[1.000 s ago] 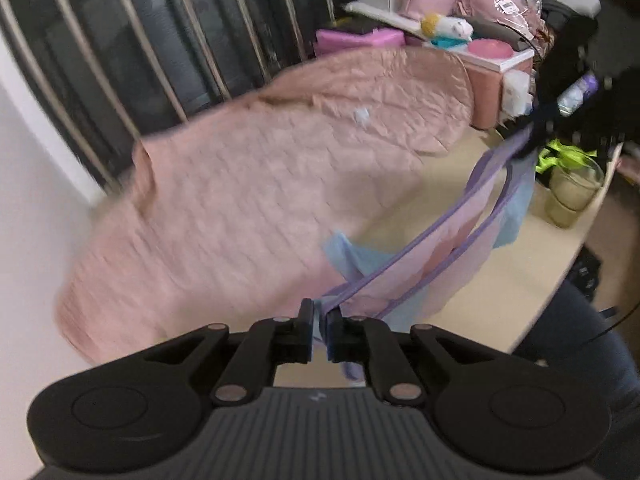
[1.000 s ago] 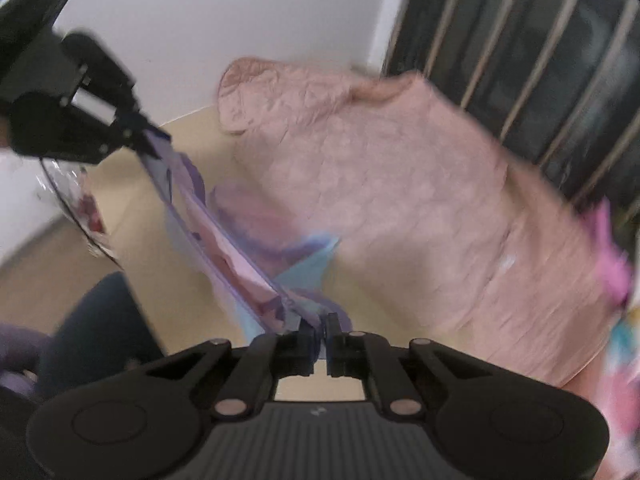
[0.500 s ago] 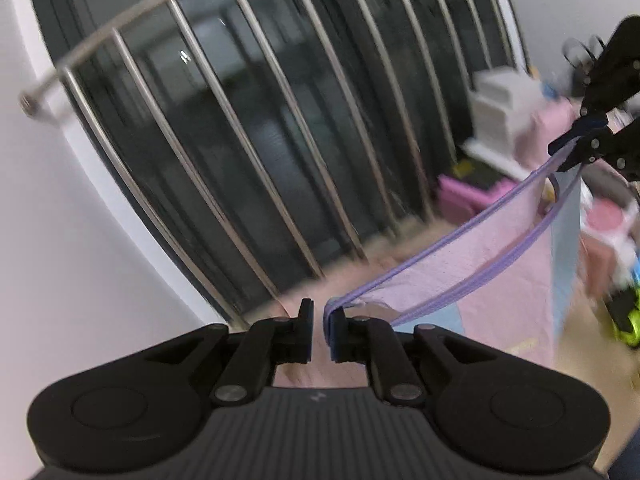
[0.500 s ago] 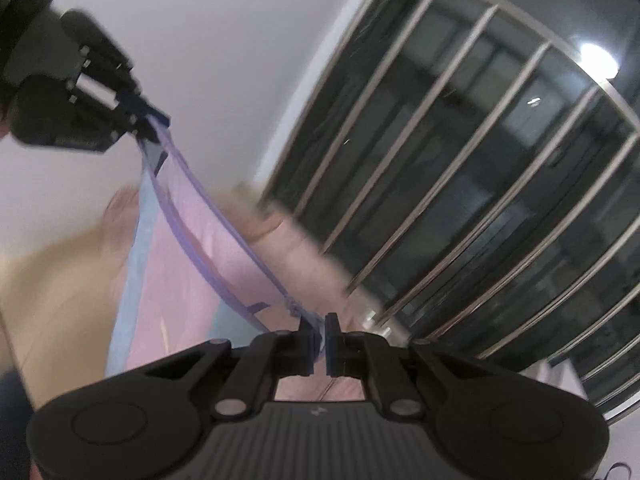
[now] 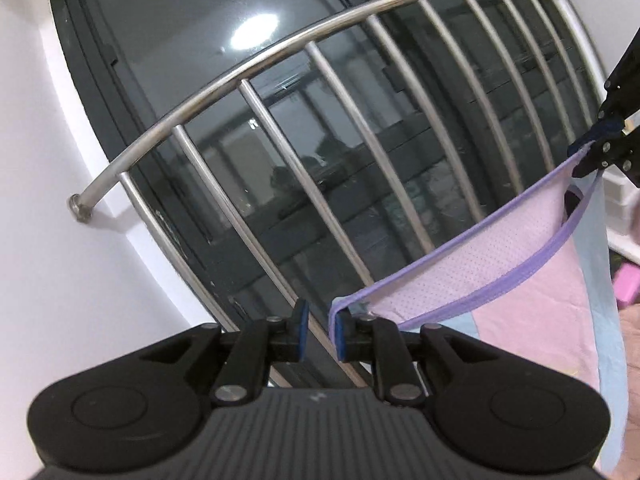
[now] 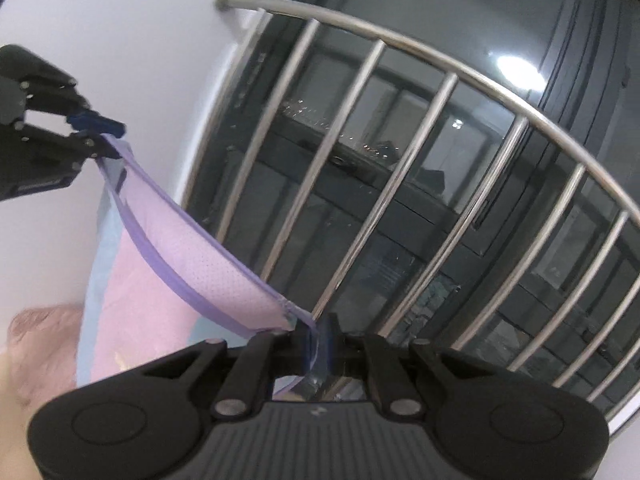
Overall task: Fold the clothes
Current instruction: 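Lift the garment with both grippers and stretch it open between them, then lay the stretched garment flat on the table and open both grippers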
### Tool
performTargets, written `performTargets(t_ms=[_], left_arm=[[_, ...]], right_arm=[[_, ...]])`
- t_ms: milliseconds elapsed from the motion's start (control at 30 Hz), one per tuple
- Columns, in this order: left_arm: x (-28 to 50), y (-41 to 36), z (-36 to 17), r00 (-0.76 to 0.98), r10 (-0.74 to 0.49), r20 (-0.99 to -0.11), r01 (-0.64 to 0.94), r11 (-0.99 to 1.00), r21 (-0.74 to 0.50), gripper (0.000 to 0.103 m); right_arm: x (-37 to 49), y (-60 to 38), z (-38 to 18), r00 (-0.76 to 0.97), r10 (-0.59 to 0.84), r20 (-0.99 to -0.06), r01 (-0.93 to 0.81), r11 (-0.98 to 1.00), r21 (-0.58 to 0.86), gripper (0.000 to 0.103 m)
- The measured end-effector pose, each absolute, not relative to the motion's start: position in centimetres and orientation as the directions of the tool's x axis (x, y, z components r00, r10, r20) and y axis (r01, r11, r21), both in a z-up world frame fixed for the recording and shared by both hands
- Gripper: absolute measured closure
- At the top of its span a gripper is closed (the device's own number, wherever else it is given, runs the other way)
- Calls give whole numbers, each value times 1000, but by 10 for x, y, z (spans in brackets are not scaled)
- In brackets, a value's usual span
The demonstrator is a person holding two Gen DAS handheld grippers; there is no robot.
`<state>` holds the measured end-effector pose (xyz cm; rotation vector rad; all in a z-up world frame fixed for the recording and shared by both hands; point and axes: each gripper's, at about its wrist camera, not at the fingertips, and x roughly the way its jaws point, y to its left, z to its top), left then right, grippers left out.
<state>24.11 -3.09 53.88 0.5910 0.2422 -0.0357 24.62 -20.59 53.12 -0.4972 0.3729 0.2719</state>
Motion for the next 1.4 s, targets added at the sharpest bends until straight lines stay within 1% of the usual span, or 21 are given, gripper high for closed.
performTargets(t_ms=[67, 167, 267, 333, 500, 600, 667, 700, 800, 867, 900, 967, 1033, 1067, 1133, 1200, 1267, 1367, 1400], left_arm=[[269, -24, 536, 974, 42, -224, 90, 831, 548, 89], [298, -19, 531, 982, 63, -179, 52, 820, 571, 89], [312, -15, 522, 986, 58, -153, 45, 801, 596, 89], [316, -9, 516, 988, 34, -149, 62, 798, 599, 89], [303, 2, 511, 990, -11, -138, 90, 812, 577, 89], [280, 6, 502, 988, -40, -147, 115, 829, 547, 89], [259, 9, 479, 987, -57, -154, 128, 852, 507, 89], [246, 9, 460, 986, -55, -159, 128, 861, 492, 88], [199, 0, 385, 983, -45, -178, 129, 861, 492, 88], [153, -6, 317, 974, -65, -217, 165, 860, 483, 89], [129, -7, 285, 968, -75, -240, 183, 865, 468, 89], [79, -9, 220, 948, -88, -305, 222, 871, 438, 89], [31, -7, 159, 927, -77, -367, 235, 882, 408, 90], [10, -7, 131, 913, -61, -404, 230, 894, 384, 90], [-24, -4, 90, 869, -55, -491, 229, 926, 300, 95], [-57, -2, 67, 842, -57, -536, 216, 947, 239, 96], [-83, 1, 60, 837, -57, -545, 201, 957, 208, 96], [-116, 5, 53, 826, -63, -560, 187, 968, 168, 95], [-121, 6, 54, 821, -68, -568, 197, 966, 169, 91]], right_arm=[[280, -205, 529, 908, 153, -390, -315, 863, -395, 99], [311, -201, 523, 921, 143, -363, -283, 885, -370, 99], [325, -196, 519, 930, 137, -342, -270, 885, -380, 99], [329, -195, 518, 934, 133, -332, -263, 885, -385, 99], [312, -192, 519, 938, 141, -316, -264, 882, -391, 99], [295, -189, 512, 936, 129, -329, -266, 870, -415, 99], [274, -189, 491, 926, 138, -351, -284, 867, -410, 99], [264, -189, 480, 921, 142, -362, -293, 866, -406, 99], [219, -189, 406, 884, 147, -444, -344, 846, -406, 99], [189, -189, 356, 855, 148, -496, -378, 833, -404, 99], [167, -188, 322, 838, 157, -522, -401, 827, -395, 99], [123, -193, 255, 803, 190, -564, -435, 834, -339, 100], [82, -198, 190, 761, 221, -610, -458, 849, -263, 101], [64, -200, 158, 735, 236, -635, -463, 860, -216, 101], [22, -200, 101, 700, 250, -669, -469, 868, -166, 101], [-15, -198, 71, 689, 248, -680, -450, 883, -134, 101], [-53, -199, 51, 684, 264, -680, -437, 895, -92, 101], [-96, -207, 39, 674, 303, -673, -420, 907, -12, 101], [-109, -209, 37, 671, 315, -671, -424, 905, 1, 100]])
